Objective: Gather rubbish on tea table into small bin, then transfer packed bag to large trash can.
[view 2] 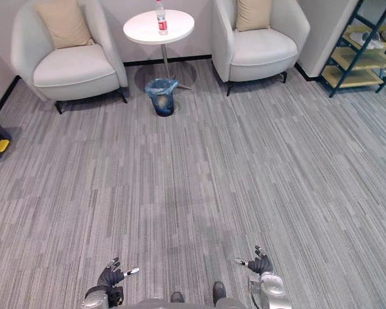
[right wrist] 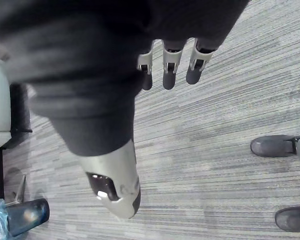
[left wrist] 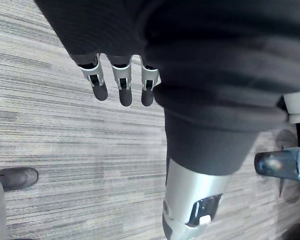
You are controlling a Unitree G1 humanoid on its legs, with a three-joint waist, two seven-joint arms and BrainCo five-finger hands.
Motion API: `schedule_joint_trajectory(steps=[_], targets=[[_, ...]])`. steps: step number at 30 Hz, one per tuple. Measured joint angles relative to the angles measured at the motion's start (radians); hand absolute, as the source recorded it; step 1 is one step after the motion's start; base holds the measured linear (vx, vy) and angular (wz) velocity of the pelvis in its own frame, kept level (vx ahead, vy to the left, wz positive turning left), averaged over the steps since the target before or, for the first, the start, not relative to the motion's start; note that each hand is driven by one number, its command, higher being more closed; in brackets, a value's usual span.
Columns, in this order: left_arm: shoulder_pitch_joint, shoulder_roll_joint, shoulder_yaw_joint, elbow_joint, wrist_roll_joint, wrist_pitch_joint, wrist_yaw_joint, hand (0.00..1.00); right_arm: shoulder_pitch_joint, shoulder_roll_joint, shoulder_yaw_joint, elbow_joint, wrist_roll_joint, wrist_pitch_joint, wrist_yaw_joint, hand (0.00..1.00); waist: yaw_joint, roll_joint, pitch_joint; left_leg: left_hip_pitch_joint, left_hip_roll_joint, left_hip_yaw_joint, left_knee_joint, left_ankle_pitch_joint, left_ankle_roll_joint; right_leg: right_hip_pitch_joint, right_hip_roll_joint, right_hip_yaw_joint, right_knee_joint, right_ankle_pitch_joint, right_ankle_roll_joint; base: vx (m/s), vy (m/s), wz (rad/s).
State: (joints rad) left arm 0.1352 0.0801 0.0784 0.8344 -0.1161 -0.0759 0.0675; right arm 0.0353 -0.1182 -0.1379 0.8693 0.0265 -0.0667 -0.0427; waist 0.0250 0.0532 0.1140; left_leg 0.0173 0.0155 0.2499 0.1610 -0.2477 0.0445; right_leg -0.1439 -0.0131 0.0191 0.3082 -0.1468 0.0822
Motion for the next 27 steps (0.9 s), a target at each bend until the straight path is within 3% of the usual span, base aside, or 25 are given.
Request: schedule_joint_trajectory(steps=[2, 4, 6, 8, 9, 11, 12, 13, 14, 16, 17, 18, 21, 23, 24, 26, 27], targets=[[-0.004, 0.002, -0.006, -0.001, -0.005, 0.0, 0.001, 0.0, 0.009, 0.01, 0.002, -0.02, 0.0, 0.001, 0.001, 0.0, -0.007, 0.0, 0.018, 0.036, -0.006, -0.011, 0.0, -0.012, 0.006, -0.081, -0.018, -0.04, 0.225, -0.016, 0.017, 0.13, 0.085, 0.16], [-0.008, 0.009, -0.008, -0.001, -0.01, 0.001, 0.001, 0.0, 0.025, 0.016, 0.032, -0.031, 0.0, 0.0, 0.003, 0.0, -0.013, -0.01, 0.033, 0.078, -0.034, -0.037, -0.007, -0.024, 0.018, -0.171, -0.073, -0.104, 0.455, -0.038, 0.002, 0.21, 0.059, 0.34], [-0.015, 0.008, -0.008, -0.001, -0.011, 0.001, 0.002, 0.0, 0.034, 0.018, 0.038, -0.031, 0.0, 0.003, 0.004, 0.0, -0.012, -0.008, 0.046, 0.122, -0.035, -0.062, -0.024, -0.029, 0.021, -0.197, -0.095, -0.166, 0.483, -0.085, -0.011, 0.25, -0.014, 0.42], [-0.034, 0.002, -0.007, -0.001, -0.023, 0.001, 0.003, 0.0, 0.016, 0.015, 0.039, -0.031, -0.001, 0.002, 0.004, 0.0, -0.017, -0.002, 0.055, 0.141, -0.003, -0.079, -0.026, -0.032, 0.015, -0.227, -0.08, -0.223, 0.394, -0.097, -0.028, 0.28, -0.059, 0.39], [-0.046, 0.003, -0.008, -0.001, -0.03, 0.0, 0.003, 0.0, 0.004, 0.013, 0.039, -0.032, 0.0, 0.002, 0.004, 0.0, -0.018, 0.028, 0.072, 0.152, 0.024, -0.087, -0.026, -0.036, -0.004, -0.245, -0.053, -0.249, 0.286, -0.084, -0.036, 0.33, -0.09, 0.29], [-0.046, 0.007, -0.008, -0.008, -0.03, -0.004, 0.005, 0.0, 0.007, 0.015, 0.063, -0.032, 0.0, 0.001, 0.002, 0.0, -0.023, -0.009, 0.068, 0.178, 0.018, -0.103, -0.026, -0.04, -0.041, -0.235, -0.033, -0.259, 0.064, 0.082, -0.091, 0.41, -0.122, 0.27], [-0.044, 0.016, -0.006, 0.005, -0.03, -0.007, 0.004, 0.0, 0.014, 0.011, 0.08, -0.029, 0.0, -0.003, 0.003, 0.0, -0.026, -0.029, 0.068, 0.201, 0.01, -0.118, -0.018, -0.063, -0.072, -0.234, -0.044, -0.261, 0.051, 0.162, -0.159, 0.45, -0.148, 0.11], [-0.044, 0.003, -0.007, -0.004, -0.03, -0.008, 0.003, 0.0, 0.002, 0.006, 0.077, -0.027, 0.0, 0.002, 0.0, 0.0, -0.028, -0.002, 0.065, 0.187, 0.05, -0.121, 0.025, -0.064, -0.086, -0.226, -0.015, -0.275, 0.055, 0.136, -0.172, 0.53, -0.218, 0.09], [-0.043, -0.002, -0.007, -0.004, -0.031, -0.009, 0.003, 0.0, -0.001, 0.007, 0.077, -0.03, 0.0, 0.001, 0.001, 0.0, -0.032, 0.0, 0.064, 0.171, 0.059, -0.126, 0.073, -0.061, -0.093, -0.212, -0.005, -0.278, 0.031, 0.123, -0.166, 0.41, -0.187, -0.1], [-0.054, -0.021, -0.007, -0.005, -0.031, -0.009, 0.001, 0.0, -0.013, 0.013, 0.081, -0.032, 0.002, -0.001, 0.002, 0.0, -0.036, 0.01, 0.064, 0.055, 0.113, -0.14, 0.351, -0.022, -0.118, -0.131, 0.047, -0.292, -0.057, 0.119, -0.185, 0.44, -0.221, -0.02], [-0.057, -0.03, -0.007, -0.008, -0.031, -0.008, 0.0, 0.0, -0.01, 0.013, 0.106, -0.032, 0.003, -0.001, 0.001, 0.0, -0.038, 0.012, 0.066, -0.014, 0.155, -0.148, 0.552, 0.074, -0.112, -0.049, 0.074, -0.299, -0.12, 0.116, -0.196, 0.56, -0.235, 0.09], [-0.058, -0.034, -0.008, -0.011, -0.031, -0.008, -0.001, 0.0, -0.007, 0.014, 0.12, -0.032, 0.005, -0.001, 0.001, 0.0, -0.035, 0.009, 0.068, -0.062, 0.191, -0.145, 0.701, 0.105, -0.107, 0.02, 0.089, -0.298, -0.17, 0.117, -0.205, 0.46, -0.18, 0.09], [-0.077, -0.038, -0.009, -0.03, -0.031, -0.007, -0.002, 0.0, -0.021, 0.023, 0.124, -0.033, 0.023, -0.003, -0.002, 0.0, -0.015, -0.002, 0.076, -0.208, 0.26, -0.073, 0.968, 0.08, -0.078, 0.159, 0.1, -0.269, -0.261, 0.108, -0.216, 0.38, -0.122, -0.14], [-0.078, -0.033, -0.006, -0.06, -0.031, -0.009, -0.002, 0.0, -0.05, 0.024, 0.123, -0.031, 0.024, -0.002, -0.004, 0.0, 0.006, -0.004, 0.082, -0.307, 0.244, -0.061, 0.949, 0.062, -0.057, 0.203, 0.09, -0.241, -0.296, 0.099, -0.21, 0.34, 0.005, -0.36], [-0.084, -0.031, -0.007, -0.061, -0.031, -0.008, -0.001, 0.0, -0.067, 0.026, 0.123, -0.03, 0.025, -0.002, -0.007, 0.0, 0.019, -0.007, 0.092, -0.358, 0.216, -0.058, 0.865, 0.038, -0.058, 0.227, 0.072, -0.227, -0.3, 0.088, -0.201, 0.24, 0.068, -0.26], [-0.09, -0.037, -0.007, -0.061, -0.031, -0.008, -0.001, 0.0, -0.084, 0.031, 0.115, -0.03, 0.026, -0.001, -0.011, 0.0, 0.034, -0.016, 0.112, -0.391, 0.153, -0.049, 0.644, 0.028, -0.054, 0.268, 0.037, -0.208, -0.308, 0.07, -0.179, 0.31, 0.127, -0.29], [-0.087, -0.046, -0.007, -0.061, -0.031, -0.008, -0.001, 0.0, -0.088, 0.029, 0.115, -0.031, 0.034, -0.001, -0.014, 0.0, 0.047, -0.015, 0.113, -0.396, 0.116, -0.055, 0.452, 0.045, -0.071, 0.284, 0.023, -0.198, -0.315, 0.052, -0.158, 0.32, 0.162, -0.28]])
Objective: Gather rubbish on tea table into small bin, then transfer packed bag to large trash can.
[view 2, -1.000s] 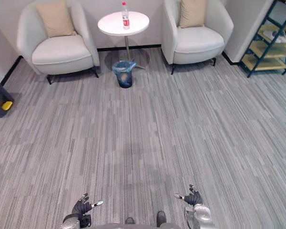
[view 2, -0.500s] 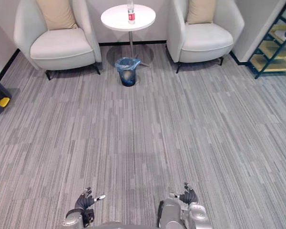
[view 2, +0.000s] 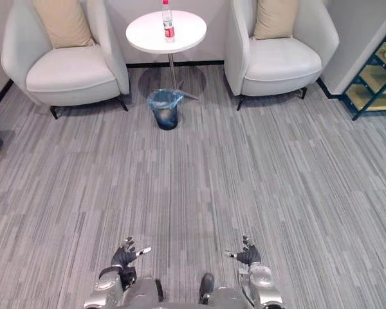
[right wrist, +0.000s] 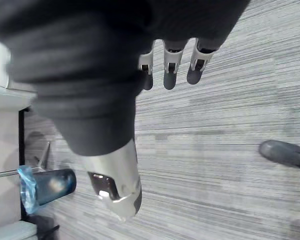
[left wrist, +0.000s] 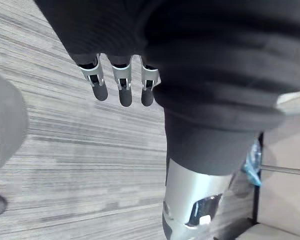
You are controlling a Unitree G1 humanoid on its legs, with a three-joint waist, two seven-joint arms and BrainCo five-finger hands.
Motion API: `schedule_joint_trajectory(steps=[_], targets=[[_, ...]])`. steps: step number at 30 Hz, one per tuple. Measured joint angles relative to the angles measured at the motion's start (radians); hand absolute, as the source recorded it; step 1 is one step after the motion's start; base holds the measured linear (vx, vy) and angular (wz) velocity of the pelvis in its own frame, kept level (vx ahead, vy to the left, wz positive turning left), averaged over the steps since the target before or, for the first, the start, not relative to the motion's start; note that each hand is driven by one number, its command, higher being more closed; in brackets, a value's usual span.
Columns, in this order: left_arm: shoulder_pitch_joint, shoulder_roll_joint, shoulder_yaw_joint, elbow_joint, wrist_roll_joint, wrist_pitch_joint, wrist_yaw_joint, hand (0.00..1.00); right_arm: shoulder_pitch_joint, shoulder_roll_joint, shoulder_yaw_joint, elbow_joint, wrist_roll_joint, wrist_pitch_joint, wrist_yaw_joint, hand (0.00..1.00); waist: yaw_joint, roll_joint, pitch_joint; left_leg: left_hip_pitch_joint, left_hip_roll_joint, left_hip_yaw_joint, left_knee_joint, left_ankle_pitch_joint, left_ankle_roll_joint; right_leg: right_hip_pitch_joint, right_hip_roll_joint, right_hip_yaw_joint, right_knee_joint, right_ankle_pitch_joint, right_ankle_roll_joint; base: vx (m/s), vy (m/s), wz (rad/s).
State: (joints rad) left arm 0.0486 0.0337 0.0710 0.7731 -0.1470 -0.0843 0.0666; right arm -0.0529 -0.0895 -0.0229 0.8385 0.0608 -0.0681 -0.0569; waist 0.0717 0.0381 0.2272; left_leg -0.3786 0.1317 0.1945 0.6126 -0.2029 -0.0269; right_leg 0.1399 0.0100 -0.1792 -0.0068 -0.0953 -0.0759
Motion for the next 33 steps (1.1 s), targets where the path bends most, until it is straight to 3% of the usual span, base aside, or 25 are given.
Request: schedule_joint_trajectory(steps=[2, 3, 4, 6, 8, 10, 11, 12, 13, 14, 16, 19, 21, 22, 23, 26, 27, 30, 31, 33], targets=[[0.006, -0.01, 0.0, 0.0, 0.0, 0.0, 0.0, 0.0, 0.002, -0.003, 0.001, 0.0, 0.008, -0.001, -0.003, 0.0, 0.002, 0.033, -0.006, 0.002, -0.021, -0.007, -0.26, 0.066, -0.037, 0.02, 0.001, 0.013, 0.004, -0.045, 0.026, 0.38, 0.22, -0.21], [0.015, -0.012, 0.001, 0.002, -0.001, -0.001, 0.001, 0.0, 0.005, -0.009, 0.002, 0.005, 0.008, 0.001, -0.004, 0.0, 0.004, 0.053, -0.012, 0.009, -0.021, -0.017, -0.319, 0.163, -0.004, 0.033, 0.004, 0.033, 0.016, -0.083, 0.048, 0.51, 0.317, -0.32], [0.024, -0.012, 0.002, 0.002, -0.002, -0.002, 0.001, 0.0, 0.006, 0.002, 0.011, 0.005, 0.008, 0.002, -0.002, 0.0, 0.004, 0.042, -0.021, 0.008, -0.044, -0.012, -0.29, 0.189, 0.045, 0.035, -0.019, 0.053, 0.038, -0.117, 0.07, 0.44, 0.269, -0.35], [0.025, -0.004, 0.01, 0.005, -0.017, 0.0, 0.001, 0.0, 0.013, 0.012, 0.033, 0.005, 0.008, 0.002, 0.002, 0.0, 0.023, 0.0, -0.024, 0.01, -0.082, 0.02, -0.241, 0.118, 0.079, 0.043, -0.071, 0.076, 0.077, -0.142, 0.099, 0.49, 0.227, -0.22], [0.025, -0.021, 0.009, 0.005, -0.02, 0.0, 0.0, 0.0, 0.025, 0.008, 0.033, 0.008, 0.008, 0.004, 0.008, 0.0, 0.033, -0.002, -0.025, 0.058, -0.099, 0.04, -0.231, 0.064, 0.085, -0.011, -0.105, 0.12, 0.261, -0.162, 0.136, 0.53, 0.256, -0.18], [0.042, -0.017, 0.004, 0.005, -0.02, 0.0, 0.0, 0.0, 0.035, 0.012, 0.04, 0.008, 0.007, 0.003, 0.018, 0.0, 0.027, -0.006, -0.025, 0.157, -0.123, 0.059, -0.269, 0.025, 0.096, -0.112, -0.133, 0.172, 0.588, -0.136, 0.281, 0.46, 0.21, -0.18], [0.047, -0.008, -0.003, 0.005, -0.02, 0.001, 0.0, 0.0, 0.04, 0.018, 0.042, 0.007, 0.007, 0.002, 0.022, 0.0, 0.02, -0.007, -0.025, 0.237, -0.139, 0.06, -0.304, 0.008, 0.099, -0.183, -0.144, 0.178, 0.806, -0.115, 0.325, 0.47, 0.16, -0.07], [0.05, -0.001, -0.017, 0.005, -0.02, 0.0, 0.0, 0.0, 0.047, 0.02, 0.042, 0.007, 0.007, 0.002, 0.027, 0.0, 0.012, -0.006, -0.025, 0.297, -0.145, 0.059, -0.33, 0.004, 0.108, -0.223, -0.16, 0.141, 0.923, -0.115, 0.283, 0.47, 0.114, 0.11], [0.054, 0.008, -0.027, 0.004, -0.022, -0.001, 0.001, 0.0, 0.062, 0.022, 0.044, 0.005, 0.006, 0.001, 0.04, 0.0, -0.002, -0.006, -0.028, 0.365, -0.152, 0.054, -0.371, -0.003, 0.112, -0.275, -0.19, 0.062, 0.998, -0.131, 0.201, 0.55, 0.081, 0.15], [0.056, 0.013, -0.03, 0.004, -0.029, -0.002, 0.001, 0.0, 0.066, 0.022, 0.054, 0.001, 0.006, 0.001, 0.041, 0.0, -0.004, -0.004, -0.026, 0.417, -0.152, 0.054, -0.408, -0.004, 0.112, -0.335, -0.204, -0.004, 1.001, -0.154, 0.159, 0.46, 0.059, 0.12], [0.047, 0.019, -0.029, 0.004, -0.04, -0.001, 0.001, 0.0, 0.069, 0.019, 0.063, 0.001, 0.005, 0.0, 0.041, 0.0, -0.009, -0.003, -0.025, 0.455, -0.141, 0.053, -0.417, -0.002, 0.112, -0.403, -0.197, -0.061, 0.923, -0.173, 0.128, 0.41, -0.009, 0.08], [0.043, 0.018, -0.028, 0.003, -0.042, -0.003, 0.001, 0.0, 0.076, -0.001, 0.073, -0.009, 0.006, -0.003, 0.042, 0.0, -0.034, 0.017, -0.015, 0.527, -0.104, 0.025, -0.424, 0.0, 0.105, -0.46, -0.139, -0.095, 0.588, -0.148, 0.122, 0.55, -0.111, 0.32], [0.043, 0.021, -0.024, 0.001, -0.042, -0.007, 0.001, 0.0, 0.079, 0.002, 0.074, -0.011, 0.007, -0.004, 0.042, 0.0, -0.057, 0.0, -0.021, 0.583, -0.093, -0.015, -0.448, -0.016, 0.047, -0.461, -0.094, -0.05, 0.327, 0.011, 0.105, 0.61, -0.195, 0.6], [0.044, 0.033, -0.021, -0.001, -0.043, -0.009, 0.001, 0.0, 0.098, 0.011, 0.079, -0.011, 0.007, -0.004, 0.042, 0.0, -0.058, -0.034, -0.025, 0.611, -0.103, -0.048, -0.444, -0.047, -0.004, -0.461, -0.088, -0.017, 0.267, 0.186, 0.041, 0.49, -0.209, 0.47], [0.037, 0.019, -0.017, 0.015, -0.044, -0.007, 0.003, 0.0, 0.093, 0.0, 0.078, -0.014, 0.007, -0.005, 0.044, 0.0, -0.056, -0.013, -0.02, 0.627, -0.087, -0.066, -0.435, -0.064, -0.027, -0.465, -0.078, -0.022, 0.317, 0.164, 0.036, 0.68, -0.288, 0.26], [0.03, 0.002, -0.019, 0.009, -0.048, -0.01, 0.0, 0.0, 0.062, -0.008, 0.071, -0.03, 0.008, -0.005, 0.04, 0.0, -0.056, 0.026, -0.039, 0.493, 0.011, -0.122, -0.151, -0.039, -0.045, -0.414, -0.002, -0.078, 0.273, 0.098, -0.008, 0.64, -0.296, 0.14], [0.02, -0.008, -0.018, 0.008, -0.048, -0.009, -0.002, 0.0, 0.061, 0.001, 0.074, -0.03, 0.012, -0.004, 0.039, 0.0, -0.055, 0.032, -0.03, 0.36, 0.063, -0.155, 0.16, 0.11, -0.045, -0.302, 0.037, -0.101, 0.18, 0.086, -0.024, 0.41, -0.185, 0.3], [0.02, -0.016, -0.019, -0.014, -0.048, -0.008, -0.006, 0.0, 0.07, 0.022, 0.075, -0.035, 0.039, -0.003, 0.034, 0.0, -0.046, 0.018, -0.012, 0.239, 0.116, -0.124, 0.454, 0.081, -0.015, -0.145, 0.065, -0.104, 0.087, 0.074, -0.041, 0.4, -0.172, 0.13], [0.016, -0.017, -0.022, -0.022, -0.048, -0.008, -0.013, 0.0, 0.067, 0.032, 0.073, -0.036, 0.054, -0.005, 0.033, 0.0, -0.028, 0.004, -0.011, 0.169, 0.109, -0.098, 0.496, 0.056, -0.014, -0.095, 0.061, -0.093, 0.055, 0.071, -0.043, 0.42, -0.149, -0.19], [0.008, -0.018, -0.021, -0.037, -0.048, -0.009, -0.023, 0.0, 0.043, 0.032, 0.07, -0.036, 0.059, -0.005, 0.033, 0.0, -0.011, 0.002, -0.008, 0.072, 0.091, -0.066, 0.432, 0.016, -0.009, -0.054, 0.054, -0.072, 0.017, 0.063, -0.031, 0.32, -0.076, -0.3]])
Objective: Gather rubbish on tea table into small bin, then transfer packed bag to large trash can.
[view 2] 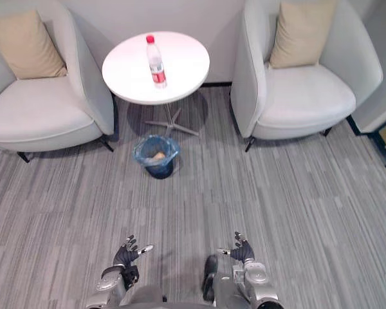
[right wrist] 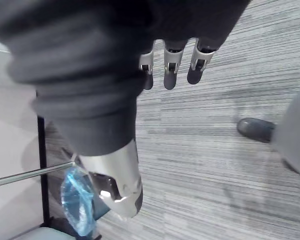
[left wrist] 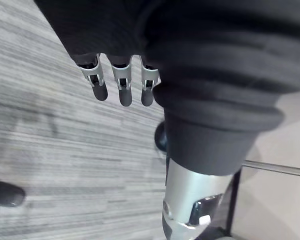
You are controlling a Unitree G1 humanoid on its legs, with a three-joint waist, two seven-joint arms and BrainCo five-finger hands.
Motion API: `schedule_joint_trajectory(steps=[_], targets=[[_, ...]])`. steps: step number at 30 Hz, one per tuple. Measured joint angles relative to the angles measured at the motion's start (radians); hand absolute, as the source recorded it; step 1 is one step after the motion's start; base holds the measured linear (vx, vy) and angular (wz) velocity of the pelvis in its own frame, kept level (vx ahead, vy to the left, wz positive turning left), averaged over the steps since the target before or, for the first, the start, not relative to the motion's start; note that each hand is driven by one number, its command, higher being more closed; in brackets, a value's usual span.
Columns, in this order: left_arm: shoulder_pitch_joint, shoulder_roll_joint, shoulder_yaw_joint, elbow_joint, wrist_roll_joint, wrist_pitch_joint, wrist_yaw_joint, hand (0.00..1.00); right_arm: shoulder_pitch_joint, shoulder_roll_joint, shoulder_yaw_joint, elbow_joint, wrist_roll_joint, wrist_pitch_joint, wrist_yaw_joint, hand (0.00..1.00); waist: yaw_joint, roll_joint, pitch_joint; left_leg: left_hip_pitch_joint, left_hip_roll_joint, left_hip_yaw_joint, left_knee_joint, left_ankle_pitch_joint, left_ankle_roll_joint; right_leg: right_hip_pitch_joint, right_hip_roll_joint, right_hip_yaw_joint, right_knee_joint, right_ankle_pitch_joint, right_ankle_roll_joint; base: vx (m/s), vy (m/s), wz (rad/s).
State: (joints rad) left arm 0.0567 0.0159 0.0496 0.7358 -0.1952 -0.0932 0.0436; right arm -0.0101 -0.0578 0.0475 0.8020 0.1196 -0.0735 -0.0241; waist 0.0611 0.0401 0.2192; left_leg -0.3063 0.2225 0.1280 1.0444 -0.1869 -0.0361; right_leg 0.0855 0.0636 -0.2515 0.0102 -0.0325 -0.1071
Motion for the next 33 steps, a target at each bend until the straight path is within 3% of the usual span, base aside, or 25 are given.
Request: schedule_joint_trajectory(steps=[2, 3, 4, 5, 6, 7, 9, 11, 12, 13, 14, 15, 16, 17, 19, 22, 23, 25, 26, 27, 29, 30, 31, 33], targets=[[-0.013, -0.004, 0.0, 0.001, 0.0, 0.0, 0.0, 0.0, -0.023, 0.002, -0.013, -0.001, 0.006, 0.001, -0.002, 0.0, 0.011, 0.004, 0.012, -0.051, -0.046, 0.025, -0.242, -0.022, 0.011, 0.038, -0.02, 0.018, -0.02, -0.019, 0.025, 0.3, 0.066, -0.28], [-0.007, -0.009, -0.001, 0.001, 0.001, 0.0, -0.001, 0.0, -0.016, 0.001, -0.02, -0.001, 0.006, 0.001, -0.003, 0.0, 0.011, 0.005, 0.013, -0.048, -0.082, 0.03, -0.428, -0.014, 0.009, 0.061, -0.034, 0.018, -0.019, -0.045, 0.04, 0.31, 0.112, -0.02], [-0.003, -0.012, -0.002, 0.001, 0.001, 0.0, -0.002, 0.0, -0.009, 0.0, -0.023, -0.001, 0.006, 0.001, -0.003, 0.0, 0.011, 0.006, 0.013, -0.046, -0.093, 0.03, -0.512, -0.001, -0.005, 0.07, -0.037, 0.022, -0.017, -0.058, 0.048, 0.43, 0.212, 0.04], [0.005, -0.017, -0.004, 0.001, 0.0, 0.0, -0.002, 0.0, 0.005, -0.005, -0.029, 0.0, 0.006, 0.002, -0.003, 0.0, 0.013, 0.034, 0.002, -0.029, -0.104, 0.029, -0.67, 0.049, -0.022, 0.087, -0.032, 0.029, -0.008, -0.088, 0.068, 0.46, 0.247, -0.17], [0.017, -0.013, -0.002, 0.003, 0.0, -0.001, -0.001, 0.0, 0.009, -0.01, -0.028, 0.009, 0.006, 0.003, -0.002, 0.0, 0.024, 0.045, 0.0, -0.007, -0.107, 0.035, -0.712, 0.158, 0.038, 0.1, -0.033, 0.054, 0.007, -0.118, 0.09, 0.47, 0.255, -0.26], [0.02, -0.01, 0.0, 0.004, 0.0, -0.001, -0.001, 0.0, 0.013, 0.003, -0.027, 0.01, 0.006, 0.005, -0.002, 0.0, 0.035, 0.013, -0.005, 0.005, -0.132, 0.053, -0.717, 0.142, 0.051, 0.105, -0.065, 0.067, 0.017, -0.136, 0.103, 0.32, 0.15, -0.28], [0.024, 0.003, 0.002, 0.006, -0.001, -0.001, 0.0, 0.0, 0.019, 0.009, -0.017, 0.009, 0.006, 0.004, 0.002, 0.0, 0.039, -0.009, -0.01, 0.006, -0.161, 0.069, -0.689, 0.09, 0.079, 0.099, -0.099, 0.081, 0.055, -0.159, 0.126, 0.38, 0.121, -0.08], [0.039, -0.005, 0.002, 0.013, -0.008, -0.001, 0.0, 0.0, 0.015, 0.009, -0.001, 0.013, 0.005, 0.004, 0.005, 0.0, 0.048, -0.005, -0.01, 0.062, -0.165, 0.102, -0.69, 0.053, 0.094, 0.055, -0.124, 0.129, 0.217, -0.18, 0.158, 0.43, 0.189, -0.3], [0.054, -0.007, 0.001, 0.016, -0.009, -0.001, -0.001, 0.0, 0.018, 0.011, 0.007, 0.014, 0.003, 0.003, 0.009, 0.0, 0.055, -0.007, -0.012, 0.123, -0.172, 0.123, -0.721, 0.035, 0.101, 0.008, -0.143, 0.156, 0.379, -0.177, 0.175, 0.34, 0.183, -0.37], [0.064, -0.006, 0.0, 0.017, -0.009, -0.001, -0.001, 0.0, 0.019, 0.012, 0.01, 0.018, -0.005, 0.002, 0.011, 0.0, 0.052, -0.007, -0.013, 0.185, -0.186, 0.121, -0.758, 0.02, 0.102, -0.061, -0.168, 0.164, 0.576, -0.139, 0.257, 0.33, 0.17, -0.22], [0.063, -0.004, 0.0, 0.018, -0.01, -0.001, -0.001, 0.0, 0.019, 0.012, 0.009, 0.018, -0.007, 0.002, 0.012, 0.0, 0.049, -0.01, -0.014, 0.216, -0.196, 0.118, -0.778, 0.012, 0.106, -0.095, -0.182, 0.165, 0.672, -0.121, 0.298, 0.34, 0.114, 0.18], [0.064, 0.001, -0.002, 0.024, -0.011, -0.001, -0.001, 0.0, 0.029, 0.01, 0.008, 0.018, -0.011, 0.002, 0.019, 0.0, 0.032, -0.015, -0.015, 0.27, -0.215, 0.105, -0.808, 0.005, 0.113, -0.146, -0.224, 0.137, 0.817, -0.134, 0.273, 0.42, 0.109, 0.44], [0.063, 0.002, -0.004, 0.027, -0.013, -0.002, 0.0, 0.0, 0.042, 0.009, 0.007, 0.018, -0.013, 0.001, 0.026, 0.0, 0.017, -0.016, -0.016, 0.321, -0.227, 0.089, -0.836, 0.002, 0.118, -0.188, -0.252, 0.088, 0.884, -0.166, 0.224, 0.43, 0.087, 0.52], [0.063, 0.006, -0.003, 0.028, -0.017, -0.002, 0.0, 0.0, 0.046, 0.01, 0.009, 0.019, -0.013, 0.001, 0.028, 0.0, 0.009, -0.015, -0.016, 0.339, -0.228, 0.081, -0.846, 0.001, 0.119, -0.207, -0.258, 0.07, 0.888, -0.18, 0.21, 0.35, 0.024, 0.48], [0.051, 0.013, -0.003, 0.029, -0.03, -0.003, 0.0, 0.0, 0.05, 0.009, 0.009, 0.019, -0.014, 0.001, 0.029, 0.0, 0.002, -0.011, -0.014, 0.388, -0.215, 0.053, -0.872, 0.0, 0.119, -0.286, -0.246, 0.019, 0.786, -0.212, 0.165, 0.33, -0.027, 0.4], [0.034, 0.012, -0.002, 0.028, -0.03, -0.006, 0.0, 0.0, 0.05, 0.007, 0.009, 0.019, -0.014, 0.001, 0.028, 0.0, -0.005, 0.001, -0.009, 0.411, -0.179, 0.008, -0.871, -0.012, 0.098, -0.323, -0.201, 0.021, 0.559, -0.202, 0.165, 0.29, -0.121, 0.49], [0.037, 0.015, -0.002, 0.028, -0.03, -0.006, 0.0, 0.0, 0.052, 0.011, 0.01, 0.019, -0.014, 0.001, 0.028, 0.0, -0.009, -0.004, -0.011, 0.427, -0.167, -0.005, -0.872, -0.028, 0.072, -0.323, -0.181, 0.044, 0.426, -0.159, 0.176, 0.37, -0.243, 0.54], [0.053, 0.031, -0.001, 0.028, -0.03, -0.007, 0.0, 0.0, 0.069, 0.018, 0.012, 0.019, -0.013, 0.001, 0.028, 0.0, -0.018, -0.045, -0.023, 0.445, -0.181, -0.037, -0.869, -0.065, 0.028, -0.315, -0.178, 0.111, 0.286, -0.003, 0.157, 0.32, -0.241, 0.53], [0.052, 0.03, 0.002, 0.044, -0.031, -0.003, 0.002, 0.0, 0.076, 0.006, 0.011, 0.026, -0.013, 0.001, 0.028, 0.0, -0.019, -0.036, -0.022, 0.461, -0.169, -0.065, -0.856, -0.09, 0.005, -0.315, -0.17, 0.108, 0.327, 0.038, 0.141, 0.24, -0.25, 0.37], [0.058, 0.023, 0.0, 0.045, -0.031, -0.005, 0.0, 0.0, 0.077, -0.003, 0.011, 0.03, -0.012, 0.001, 0.027, 0.0, -0.017, -0.018, -0.035, 0.455, -0.139, -0.075, -0.843, -0.09, 0.001, -0.306, -0.149, 0.088, 0.317, 0.017, 0.126, 0.37, -0.347, 0.35], [0.07, -0.002, 0.0, 0.047, -0.03, -0.005, -0.001, 0.0, 0.067, -0.019, 0.009, 0.037, -0.012, 0.001, 0.026, 0.0, -0.02, 0.016, -0.04, 0.379, -0.092, -0.106, -0.699, -0.102, -0.022, -0.26, -0.108, 0.047, 0.237, 0.007, 0.105, 0.31, -0.318, 0.32], [0.065, -0.008, 0.0, 0.047, -0.03, -0.005, -0.002, 0.0, 0.062, -0.019, 0.009, 0.037, -0.011, 0.001, 0.026, 0.0, -0.021, 0.019, -0.04, 0.323, -0.075, -0.119, -0.591, -0.093, -0.034, -0.234, -0.094, 0.027, 0.196, 0.011, 0.097, 0.25, -0.305, 0.46], [0.061, -0.014, 0.0, 0.046, -0.03, -0.004, -0.004, 0.0, 0.066, -0.017, 0.01, 0.037, -0.01, 0.001, 0.025, 0.0, -0.019, 0.021, -0.038, 0.259, -0.044, -0.122, -0.45, -0.059, -0.07, -0.187, -0.074, 0.002, 0.151, 0.017, 0.084, 0.19, -0.232, 0.43], [0.06, -0.017, 0.0, 0.046, -0.03, -0.004, -0.014, 0.0, 0.07, -0.012, 0.009, 0.037, -0.007, 0.001, 0.022, 0.0, -0.014, 0.015, -0.026, 0.209, -0.008, -0.087, -0.324, -0.045, -0.069, -0.104, -0.059, -0.026, 0.098, 0.024, 0.06, 0.14, -0.138, 0.4]])
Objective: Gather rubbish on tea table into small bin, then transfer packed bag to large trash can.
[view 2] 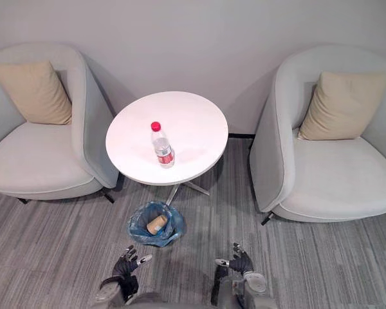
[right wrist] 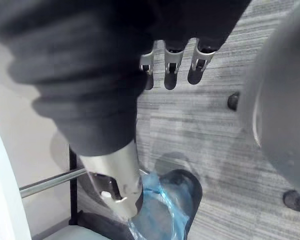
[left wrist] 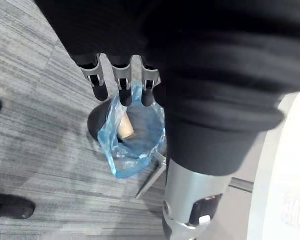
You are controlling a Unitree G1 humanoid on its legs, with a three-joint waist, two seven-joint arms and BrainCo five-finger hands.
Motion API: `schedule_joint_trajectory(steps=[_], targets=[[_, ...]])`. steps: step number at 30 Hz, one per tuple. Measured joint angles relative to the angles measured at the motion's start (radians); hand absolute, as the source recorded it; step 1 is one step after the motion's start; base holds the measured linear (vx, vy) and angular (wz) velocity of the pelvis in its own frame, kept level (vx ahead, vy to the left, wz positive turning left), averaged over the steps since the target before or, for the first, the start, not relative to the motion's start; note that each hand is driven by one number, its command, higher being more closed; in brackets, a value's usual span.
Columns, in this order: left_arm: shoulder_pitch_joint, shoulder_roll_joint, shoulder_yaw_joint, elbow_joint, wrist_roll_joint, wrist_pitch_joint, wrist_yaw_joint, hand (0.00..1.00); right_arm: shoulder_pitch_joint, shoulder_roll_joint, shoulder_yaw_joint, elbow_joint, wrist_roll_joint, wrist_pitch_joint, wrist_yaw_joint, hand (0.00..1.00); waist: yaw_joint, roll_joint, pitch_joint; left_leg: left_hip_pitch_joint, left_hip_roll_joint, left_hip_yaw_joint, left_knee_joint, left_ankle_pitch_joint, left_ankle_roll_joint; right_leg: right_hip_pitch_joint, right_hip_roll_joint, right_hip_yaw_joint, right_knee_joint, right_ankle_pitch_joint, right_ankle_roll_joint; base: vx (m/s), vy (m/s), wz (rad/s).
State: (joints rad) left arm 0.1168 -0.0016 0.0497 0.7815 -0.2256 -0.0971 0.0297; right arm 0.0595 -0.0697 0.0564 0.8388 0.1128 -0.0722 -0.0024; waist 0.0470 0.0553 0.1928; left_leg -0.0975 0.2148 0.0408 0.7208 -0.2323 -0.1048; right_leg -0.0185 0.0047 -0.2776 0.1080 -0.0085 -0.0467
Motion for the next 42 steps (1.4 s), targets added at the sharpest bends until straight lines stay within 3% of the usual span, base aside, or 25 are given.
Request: schedule_joint_trajectory(steps=[2, 4, 5, 6, 9, 13, 16, 17, 18, 20, 21, 23, 25, 26, 27, 28, 29, 32, 34, 38, 42], targets=[[-0.003, -0.007, 0.0, -0.003, 0.0, 0.0, -0.007, 0.0, -0.009, 0.0, -0.008, -0.005, 0.004, -0.001, -0.003, 0.0, 0.001, -0.012, 0.006, -0.026, -0.005, 0.063, -0.017, -0.022, 0.028, 0.041, -0.006, -0.01, -0.029, 0.0, -0.004, 0.18, -0.104, 0.24], [-0.017, -0.016, -0.004, -0.004, 0.001, 0.0, -0.009, 0.0, -0.019, -0.003, -0.011, -0.008, 0.013, -0.007, -0.015, 0.0, 0.012, 0.001, 0.004, -0.051, -0.04, 0.107, -0.198, -0.02, 0.04, 0.048, -0.01, -0.02, -0.04, 0.001, -0.001, 0.13, 0.013, 0.09], [-0.021, -0.017, -0.005, -0.004, 0.002, 0.0, -0.009, 0.0, -0.023, -0.004, -0.011, -0.009, 0.014, -0.008, -0.016, 0.0, 0.018, 0.009, 0.004, -0.05, -0.047, 0.114, -0.266, -0.003, 0.03, 0.048, -0.007, -0.022, -0.04, -0.001, 0.002, 0.11, 0.081, 0.09], [-0.029, -0.018, -0.006, -0.002, 0.002, 0.0, -0.009, 0.0, -0.022, -0.007, -0.012, -0.007, 0.013, -0.009, -0.016, 0.0, 0.023, 0.029, 0.006, -0.044, -0.054, 0.133, -0.362, 0.081, 0.068, 0.051, -0.002, -0.025, -0.037, -0.008, 0.014, 0.12, 0.092, 0.1], [-0.029, -0.004, 0.001, -0.002, 0.002, -0.004, -0.009, 0.0, -0.024, 0.021, -0.009, -0.012, 0.014, -0.009, -0.015, 0.0, 0.029, 0.003, 0.005, -0.009, -0.094, 0.159, -0.454, 0.12, 0.083, 0.05, -0.032, -0.021, -0.064, 0.0, 0.041, 0.11, 0.082, 0.1], [-0.002, -0.005, 0.001, 0.006, 0.001, -0.002, -0.009, 0.0, -0.006, 0.028, -0.006, -0.008, 0.013, -0.009, -0.014, 0.0, 0.049, -0.001, 0.003, 0.076, -0.125, 0.187, -0.521, 0.126, 0.09, 0.092, -0.054, 0.007, -0.078, -0.004, 0.06, 0.11, 0.064, -0.17], [0.009, -0.001, 0.0, 0.007, 0.001, -0.002, -0.01, 0.0, 0.003, 0.031, 0.0, -0.007, 0.011, -0.009, -0.013, 0.0, 0.044, -0.015, 0.0, 0.149, -0.168, 0.186, -0.594, 0.116, 0.101, 0.087, -0.102, 0.003, 0.048, -0.101, 0.096, 0.05, 0.06, 0.09], [0.014, 0.003, -0.001, 0.007, 0.0, -0.002, -0.01, 0.0, 0.011, 0.03, 0.001, -0.006, 0.011, -0.009, -0.012, 0.0, 0.033, -0.036, 0.0, 0.178, -0.188, 0.179, -0.619, 0.115, 0.101, 0.066, -0.139, 0.001, 0.143, -0.147, 0.117, 0.08, 0.051, 0.28], [0.018, 0.004, -0.001, 0.012, 0.0, -0.002, -0.009, 0.0, 0.01, 0.027, 0.0, -0.001, 0.008, -0.009, -0.012, 0.0, 0.02, -0.033, -0.005, 0.201, -0.204, 0.167, -0.637, 0.114, 0.107, 0.044, -0.167, 0.002, 0.239, -0.17, 0.137, 0.1, 0.061, 0.29], [0.018, 0.009, -0.01, 0.013, 0.0, -0.004, -0.009, 0.0, 0.015, 0.027, 0.0, -0.001, 0.001, -0.009, -0.011, 0.0, 0.015, -0.033, -0.006, 0.22, -0.212, 0.135, -0.643, 0.124, 0.126, -0.015, -0.186, 0.011, 0.406, -0.165, 0.131, 0.12, 0.059, 0.47], [0.018, 0.011, -0.019, 0.012, 0.0, -0.005, -0.009, 0.0, 0.018, 0.027, 0.001, -0.005, 0.0, -0.012, -0.01, 0.0, 0.007, -0.035, -0.007, 0.22, -0.207, 0.099, -0.632, 0.117, 0.136, -0.06, -0.179, 0.054, 0.462, -0.189, 0.129, 0.15, 0.008, 0.69], [0.015, 0.02, -0.019, 0.012, 0.0, -0.007, -0.008, 0.0, 0.006, 0.033, 0.002, -0.005, 0.0, -0.014, -0.003, 0.0, -0.004, -0.039, -0.007, 0.207, -0.189, 0.065, -0.611, 0.116, 0.136, -0.078, -0.14, 0.118, 0.41, -0.212, 0.109, 0.17, -0.06, 0.78], [0.022, 0.028, -0.019, 0.013, -0.001, -0.008, -0.008, 0.0, 0.007, 0.033, 0.001, -0.006, 0.001, -0.019, -0.001, 0.0, -0.004, -0.049, -0.009, 0.2, -0.183, 0.015, -0.596, 0.112, 0.128, -0.09, -0.084, 0.2, 0.271, -0.175, 0.108, 0.15, -0.088, 0.86], [0.025, 0.044, -0.015, 0.005, -0.001, -0.01, -0.008, 0.0, 0.02, 0.043, 0.002, -0.008, 0.003, -0.021, -0.003, 0.0, 0.0, -0.086, -0.019, 0.193, -0.214, -0.009, -0.58, 0.098, 0.11, -0.09, -0.097, 0.232, 0.178, -0.032, 0.092, 0.15, -0.106, 0.63], [0.019, 0.046, -0.01, 0.012, -0.001, -0.009, -0.007, 0.0, 0.018, 0.042, 0.002, -0.004, 0.004, -0.021, -0.003, 0.0, -0.001, -0.098, -0.019, 0.196, -0.221, -0.016, -0.57, 0.088, 0.107, -0.082, -0.108, 0.223, 0.186, -0.063, 0.1, 0.19, -0.131, 0.35], [0.023, 0.034, -0.001, 0.012, -0.001, -0.013, -0.006, 0.0, 0.014, 0.038, 0.002, -0.004, 0.004, -0.022, -0.004, 0.0, 0.013, -0.06, -0.03, 0.19, -0.197, -0.017, -0.557, 0.083, 0.099, -0.066, -0.093, 0.22, 0.156, -0.055, 0.091, 0.16, -0.121, 0.01], [0.024, 0.017, 0.002, 0.012, -0.003, -0.018, -0.006, 0.0, 0.014, 0.027, 0.002, -0.004, 0.004, -0.022, -0.004, 0.0, 0.021, -0.044, -0.037, 0.187, -0.186, -0.014, -0.559, 0.077, 0.091, -0.057, -0.082, 0.221, 0.12, -0.044, 0.089, 0.14, -0.099, -0.13], [0.039, -0.005, 0.001, 0.012, -0.009, -0.022, -0.008, 0.0, 0.018, 0.024, 0.003, -0.004, 0.004, -0.023, -0.006, 0.0, 0.021, -0.019, -0.047, 0.183, -0.161, -0.022, -0.57, 0.07, 0.081, -0.004, -0.047, 0.196, 0.004, 0.007, 0.078, 0.08, -0.071, 0.06], [0.04, -0.011, 0.001, 0.012, -0.009, -0.022, -0.008, 0.0, 0.023, 0.026, 0.005, -0.005, 0.004, -0.023, -0.013, 0.0, 0.021, -0.021, -0.048, 0.192, -0.152, -0.034, -0.572, 0.068, 0.077, 0.024, -0.037, 0.19, -0.03, 0.019, 0.074, 0.03, -0.05, 0.11], [0.037, 0.001, -0.001, 0.012, -0.009, -0.031, -0.008, 0.0, 0.038, 0.02, 0.003, -0.044, 0.004, -0.037, -0.022, 0.0, 0.022, -0.05, -0.059, 0.187, -0.147, -0.054, -0.58, 0.073, 0.071, 0.054, -0.036, 0.167, -0.081, 0.041, 0.074, -0.02, -0.024, 0.14], [0.039, 0.011, -0.015, 0.013, -0.008, -0.031, -0.007, 0.0, 0.046, 0.013, 0.003, -0.063, 0.004, -0.039, -0.043, 0.0, 0.022, -0.049, -0.065, 0.184, -0.156, -0.059, -0.581, 0.073, 0.071, 0.07, -0.042, 0.161, -0.116, 0.06, 0.08, -0.02, 0.017, 0.04]])
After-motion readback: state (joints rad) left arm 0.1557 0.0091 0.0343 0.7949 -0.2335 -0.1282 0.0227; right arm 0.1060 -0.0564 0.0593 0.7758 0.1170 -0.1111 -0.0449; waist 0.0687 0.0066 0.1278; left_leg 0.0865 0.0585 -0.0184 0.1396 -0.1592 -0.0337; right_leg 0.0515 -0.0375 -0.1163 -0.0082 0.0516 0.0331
